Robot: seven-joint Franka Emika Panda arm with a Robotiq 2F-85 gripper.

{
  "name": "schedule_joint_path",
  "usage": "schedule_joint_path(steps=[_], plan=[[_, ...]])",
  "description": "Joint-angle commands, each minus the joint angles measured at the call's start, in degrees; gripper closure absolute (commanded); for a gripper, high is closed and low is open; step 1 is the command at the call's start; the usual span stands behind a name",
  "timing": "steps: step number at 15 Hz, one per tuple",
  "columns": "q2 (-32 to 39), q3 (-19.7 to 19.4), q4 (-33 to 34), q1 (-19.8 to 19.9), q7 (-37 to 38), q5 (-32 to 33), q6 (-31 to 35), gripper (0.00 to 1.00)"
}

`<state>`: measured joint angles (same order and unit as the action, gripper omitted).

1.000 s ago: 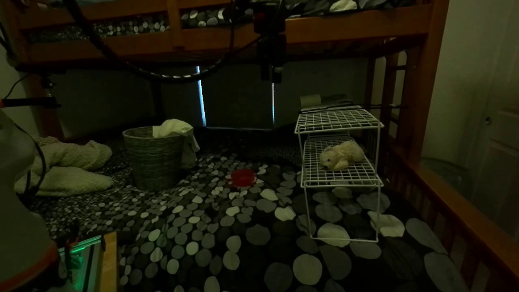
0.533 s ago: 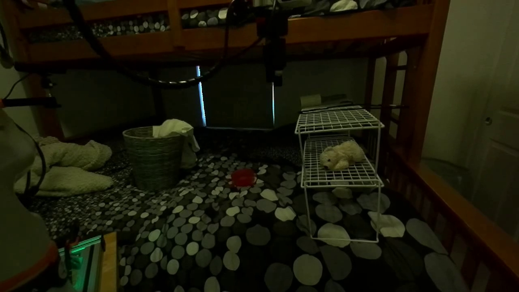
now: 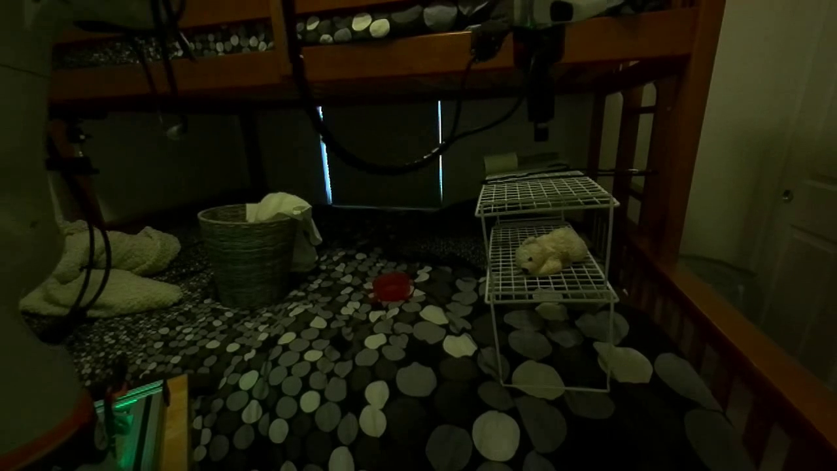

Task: Pick up the black coat hanger and put it on the bed

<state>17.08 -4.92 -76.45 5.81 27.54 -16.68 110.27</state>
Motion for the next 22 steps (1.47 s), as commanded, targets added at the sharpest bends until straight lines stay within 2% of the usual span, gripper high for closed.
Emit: schedule_joint_path(steps=[1, 3, 4, 6, 8, 13, 15, 19, 22], plan=[[9.2, -0.6, 14.7, 0.4, 5.5, -1.1, 3.3, 0.00], [12.7, -1.3, 21.3, 0.4, 9.5, 0.4, 3.5, 0.00], [7.8, -0.5, 13.0, 0.2, 5.8, -0.4, 4.3, 0.00], [10.6, -0.8, 17.6, 0.2, 7.7, -0.3, 4.3, 0.00], [11.7, -1.0, 19.4, 0.2, 8.1, -0.3, 4.3, 0.00], [16.9, -0.5, 16.9, -3.6, 12.1, -0.6, 21.3, 0.00], [19.6, 0.6, 17.0, -4.9, 13.1, -1.9, 26.0, 0.00], [23.5, 3.7, 18.9, -7.9, 10.6, -0.8, 28.2, 0.00], [22.7, 2.0, 18.9, -10.8, 10.6, 3.4, 24.7, 0.00]])
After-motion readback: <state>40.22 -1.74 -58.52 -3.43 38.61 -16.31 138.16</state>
